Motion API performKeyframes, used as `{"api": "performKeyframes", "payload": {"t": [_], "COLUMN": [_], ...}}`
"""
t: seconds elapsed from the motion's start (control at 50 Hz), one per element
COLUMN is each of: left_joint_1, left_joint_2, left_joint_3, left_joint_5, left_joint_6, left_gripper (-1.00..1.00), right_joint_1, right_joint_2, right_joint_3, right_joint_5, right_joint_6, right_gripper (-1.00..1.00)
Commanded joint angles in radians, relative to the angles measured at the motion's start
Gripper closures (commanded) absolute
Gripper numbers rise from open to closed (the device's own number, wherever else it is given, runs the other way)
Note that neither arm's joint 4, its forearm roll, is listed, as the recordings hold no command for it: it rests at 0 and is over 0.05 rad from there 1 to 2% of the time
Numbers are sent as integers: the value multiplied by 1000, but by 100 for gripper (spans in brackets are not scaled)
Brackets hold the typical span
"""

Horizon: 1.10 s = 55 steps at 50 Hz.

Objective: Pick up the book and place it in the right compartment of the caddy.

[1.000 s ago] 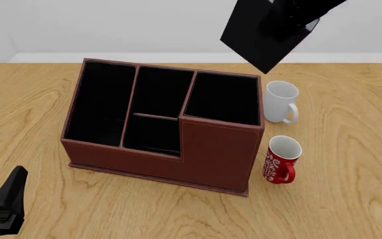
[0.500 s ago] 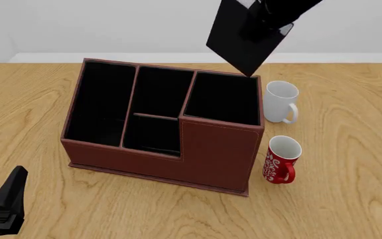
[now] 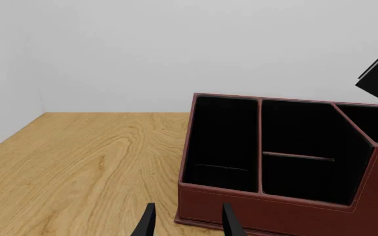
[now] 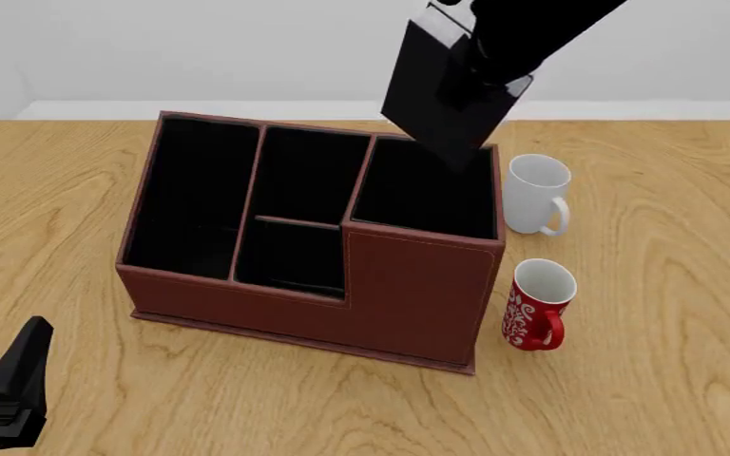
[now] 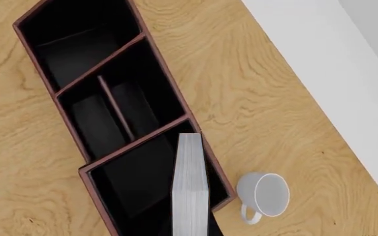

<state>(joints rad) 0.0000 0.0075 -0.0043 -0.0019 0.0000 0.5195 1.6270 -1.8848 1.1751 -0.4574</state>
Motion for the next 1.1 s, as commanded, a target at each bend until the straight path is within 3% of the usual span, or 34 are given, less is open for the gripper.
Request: {"api": "performKeyframes", "payload": {"t": [0.02,0.14,0.16,0.18,0.52,1.1], "left_joint_1": [0,0,0,0,0,0], "left_joint_2": [0,0,0,0,0,0], "left_joint_3": [0,0,0,0,0,0], "left_joint_5": [0,0,0,0,0,0], "left_joint_6": [0,0,0,0,0,0], "left_gripper": [-100,-100,-100,-100,-100,-100], "right_joint_1": [18,2,17,9,13,4], "right_joint_2": [-24,-25,-31,-32,-64,-27], "right_joint_3": [81,118,119,134,261,304], "right_joint_5": [-59,-82,-81,-86,-164,-229], "right_joint_6": [57,46,70,54,99,125], "right_gripper": [100,100,100,100,100,100]}}
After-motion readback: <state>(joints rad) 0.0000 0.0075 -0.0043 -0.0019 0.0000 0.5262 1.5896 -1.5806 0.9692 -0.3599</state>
